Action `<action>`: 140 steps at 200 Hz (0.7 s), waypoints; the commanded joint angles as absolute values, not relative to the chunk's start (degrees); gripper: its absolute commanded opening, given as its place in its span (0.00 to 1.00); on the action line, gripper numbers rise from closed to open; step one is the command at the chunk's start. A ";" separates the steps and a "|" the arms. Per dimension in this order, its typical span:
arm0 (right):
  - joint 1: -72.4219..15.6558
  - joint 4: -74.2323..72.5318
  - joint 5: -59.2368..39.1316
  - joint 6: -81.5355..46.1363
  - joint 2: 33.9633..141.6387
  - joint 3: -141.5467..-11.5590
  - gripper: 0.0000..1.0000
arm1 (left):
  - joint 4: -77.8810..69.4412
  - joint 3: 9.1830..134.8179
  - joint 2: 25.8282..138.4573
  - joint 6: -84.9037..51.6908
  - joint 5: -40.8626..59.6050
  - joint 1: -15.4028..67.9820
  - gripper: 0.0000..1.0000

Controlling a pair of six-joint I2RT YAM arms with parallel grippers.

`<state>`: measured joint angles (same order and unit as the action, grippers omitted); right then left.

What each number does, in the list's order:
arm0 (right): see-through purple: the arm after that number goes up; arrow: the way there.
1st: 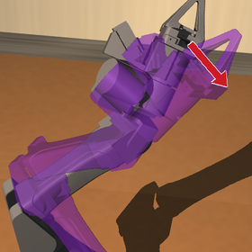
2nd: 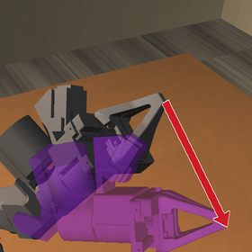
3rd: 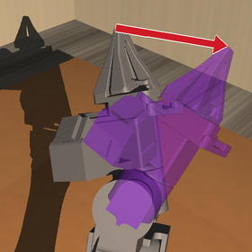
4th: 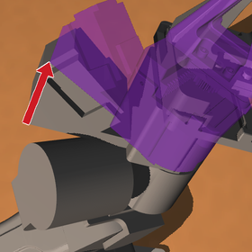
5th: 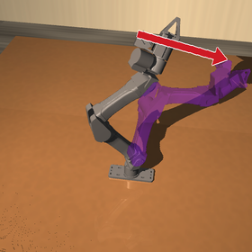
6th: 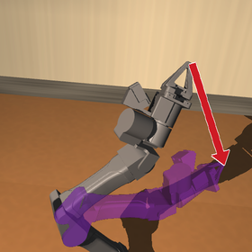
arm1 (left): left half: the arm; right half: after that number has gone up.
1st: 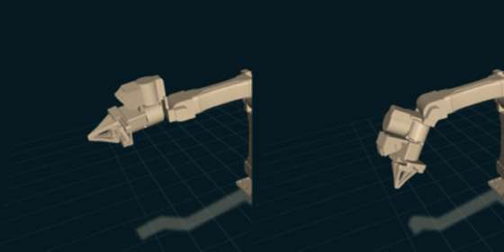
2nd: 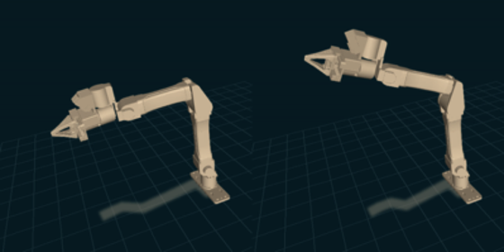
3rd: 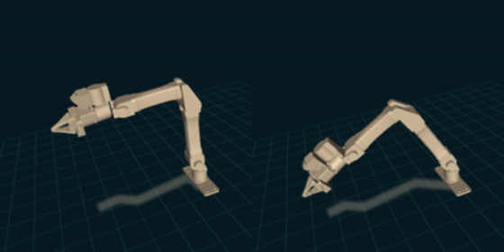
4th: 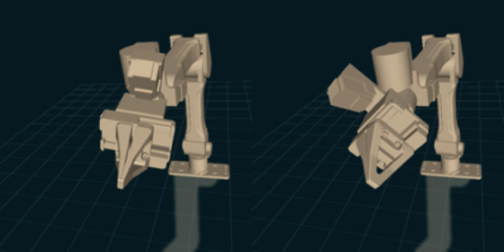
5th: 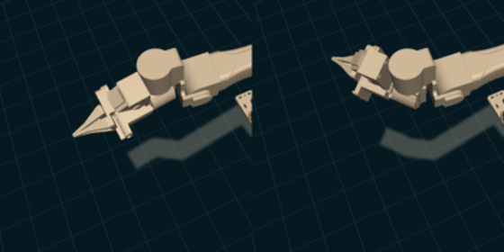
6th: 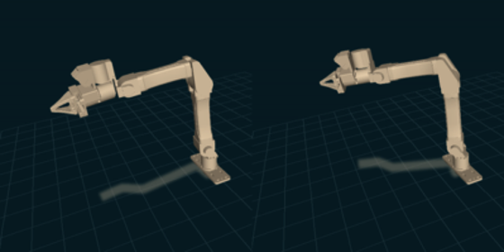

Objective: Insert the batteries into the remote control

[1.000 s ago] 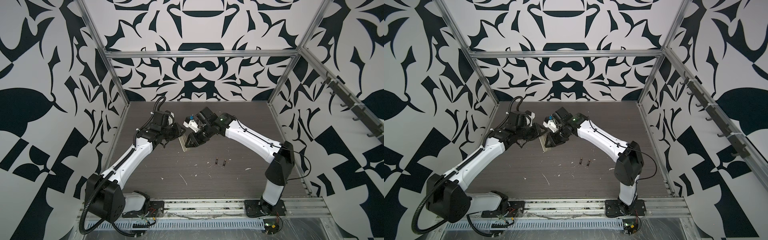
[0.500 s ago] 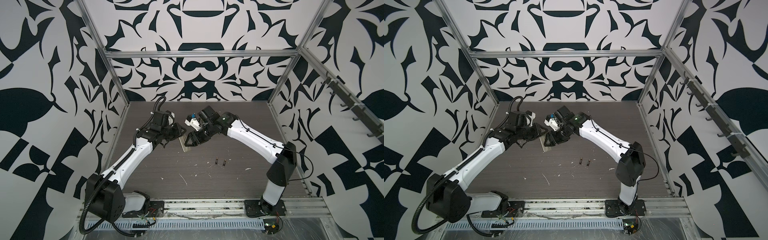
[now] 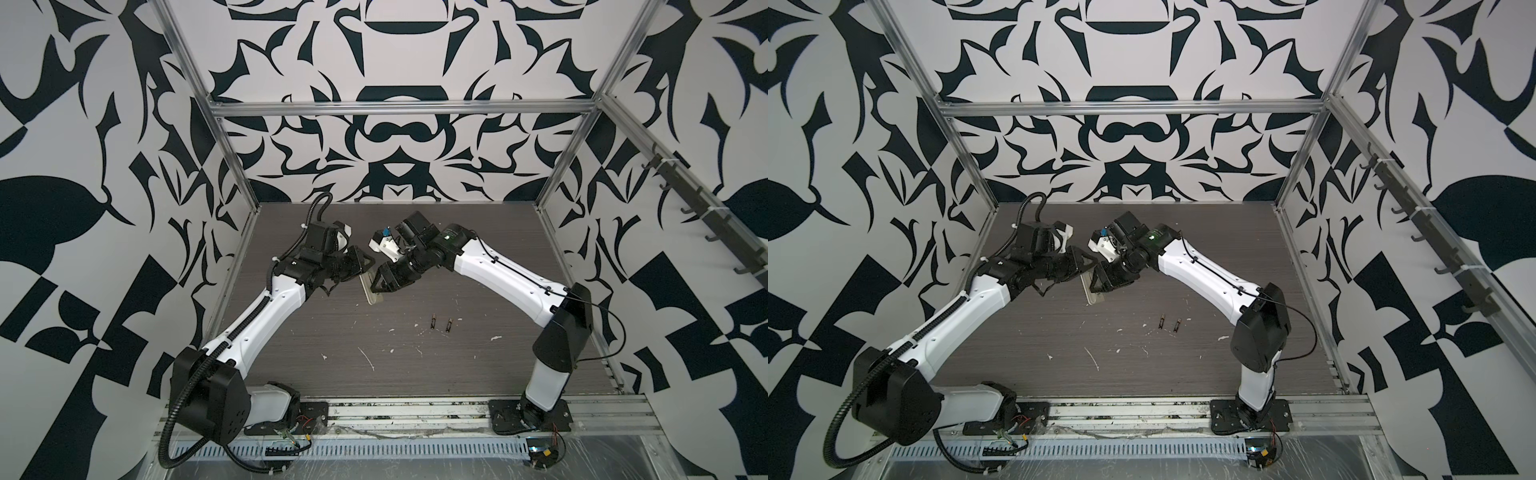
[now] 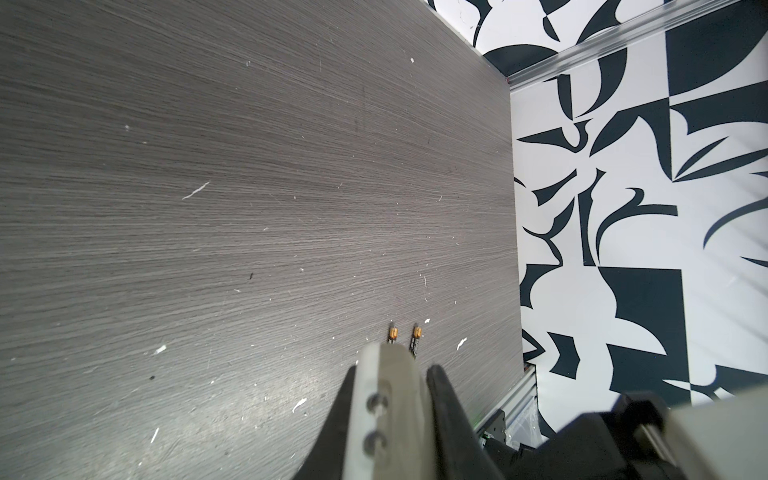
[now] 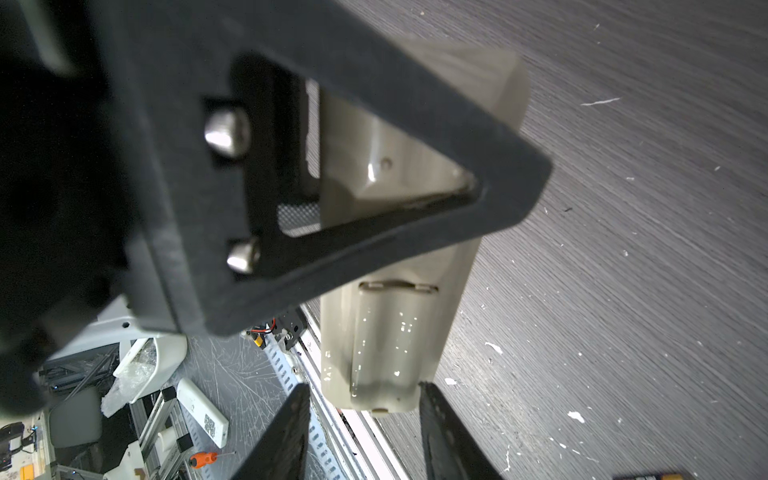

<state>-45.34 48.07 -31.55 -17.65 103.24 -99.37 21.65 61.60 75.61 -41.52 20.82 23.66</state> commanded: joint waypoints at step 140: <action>-45.03 45.83 -32.78 -17.75 103.63 -99.58 0.39 | 19.83 62.73 75.23 -41.23 21.93 23.89 0.00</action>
